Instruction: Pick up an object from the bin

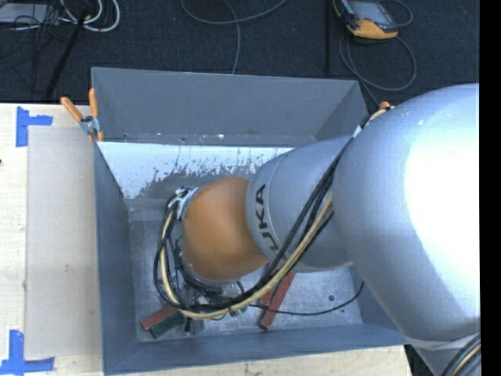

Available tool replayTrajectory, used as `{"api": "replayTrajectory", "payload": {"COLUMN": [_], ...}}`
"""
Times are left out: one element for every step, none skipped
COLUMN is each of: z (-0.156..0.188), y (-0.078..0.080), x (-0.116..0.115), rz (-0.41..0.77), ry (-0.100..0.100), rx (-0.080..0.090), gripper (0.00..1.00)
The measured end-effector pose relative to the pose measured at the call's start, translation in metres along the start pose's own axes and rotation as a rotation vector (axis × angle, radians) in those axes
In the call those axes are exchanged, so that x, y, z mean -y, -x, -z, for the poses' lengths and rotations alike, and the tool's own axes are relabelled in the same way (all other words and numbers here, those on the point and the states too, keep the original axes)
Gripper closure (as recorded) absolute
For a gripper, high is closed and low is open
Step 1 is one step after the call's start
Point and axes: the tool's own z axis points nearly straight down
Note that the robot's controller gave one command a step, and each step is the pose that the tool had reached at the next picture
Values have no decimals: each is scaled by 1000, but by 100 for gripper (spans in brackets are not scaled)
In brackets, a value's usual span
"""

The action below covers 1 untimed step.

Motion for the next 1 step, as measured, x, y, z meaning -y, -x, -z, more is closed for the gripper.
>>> {"api": "replayTrajectory", "payload": {"z": [37], "y": [1], "x": [0], "rz": [-4], "ry": [-1], "rx": [1], "gripper": [100]}}
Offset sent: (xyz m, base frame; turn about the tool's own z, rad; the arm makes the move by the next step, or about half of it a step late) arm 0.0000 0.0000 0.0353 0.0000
